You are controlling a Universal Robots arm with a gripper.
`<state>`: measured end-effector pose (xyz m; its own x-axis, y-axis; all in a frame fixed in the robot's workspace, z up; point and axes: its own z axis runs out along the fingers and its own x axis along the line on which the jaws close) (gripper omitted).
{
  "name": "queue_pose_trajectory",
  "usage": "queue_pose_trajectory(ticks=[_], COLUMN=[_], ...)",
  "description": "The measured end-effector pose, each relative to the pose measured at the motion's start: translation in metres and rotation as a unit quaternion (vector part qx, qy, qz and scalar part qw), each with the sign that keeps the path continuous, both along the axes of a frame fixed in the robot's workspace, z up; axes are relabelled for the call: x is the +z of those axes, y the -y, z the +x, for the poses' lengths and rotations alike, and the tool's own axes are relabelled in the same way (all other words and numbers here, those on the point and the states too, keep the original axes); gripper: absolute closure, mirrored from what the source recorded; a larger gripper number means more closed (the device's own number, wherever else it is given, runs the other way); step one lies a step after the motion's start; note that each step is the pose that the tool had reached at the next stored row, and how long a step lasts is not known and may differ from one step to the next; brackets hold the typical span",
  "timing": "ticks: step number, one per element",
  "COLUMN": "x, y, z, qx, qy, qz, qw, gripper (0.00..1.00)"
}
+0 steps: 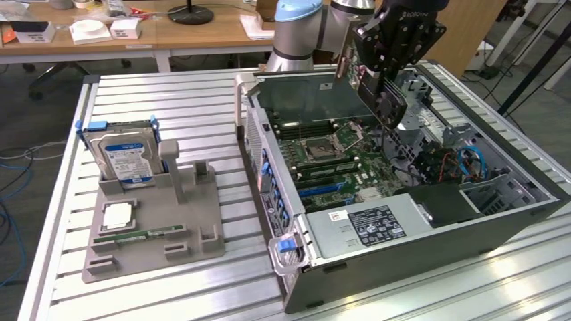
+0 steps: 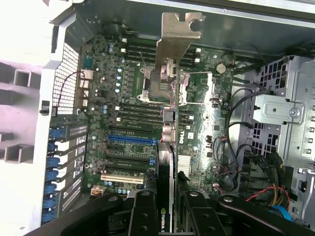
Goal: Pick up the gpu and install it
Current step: 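Insert the gpu into the slot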
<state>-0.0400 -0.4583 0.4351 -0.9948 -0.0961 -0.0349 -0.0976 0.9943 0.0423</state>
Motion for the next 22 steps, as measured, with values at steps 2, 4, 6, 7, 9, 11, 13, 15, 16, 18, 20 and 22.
queue_pose_trajectory(ticks=[2,4,6,7,9,11,13,15,16,18,20,22], x=[0.0,0.0,0.0,0.0,0.0,0.0,0.0,0.0,0.0,0.0,0.0,0.0], y=[0.0,0.0,0.0,0.0,0.0,0.0,0.0,0.0,0.0,0.0,0.0,0.0], z=[0.0,0.0,0.0,0.0,0.0,0.0,0.0,0.0,0.0,0.0,0.0,0.0], qx=[0.001,0.003,0.005,0.006,0.008,0.011,0.014,0.016,0.016,0.016,0.016,0.017], qy=[0.0,0.0,0.0,0.0,0.0,0.0,0.0,0.0,0.0,0.0,0.0,0.0], qz=[0.0,0.0,0.0,0.0,0.0,0.0,0.0,0.0,0.0,0.0,0.0,0.0], qw=[1.0,1.0,1.0,1.0,1.0,0.9999,0.9999,0.9999,0.9999,0.9999,0.9999,0.9999], gripper=[0.74,0.74,0.74,0.74,0.74,0.74,0.74,0.74,0.74,0.74,0.74,0.74])
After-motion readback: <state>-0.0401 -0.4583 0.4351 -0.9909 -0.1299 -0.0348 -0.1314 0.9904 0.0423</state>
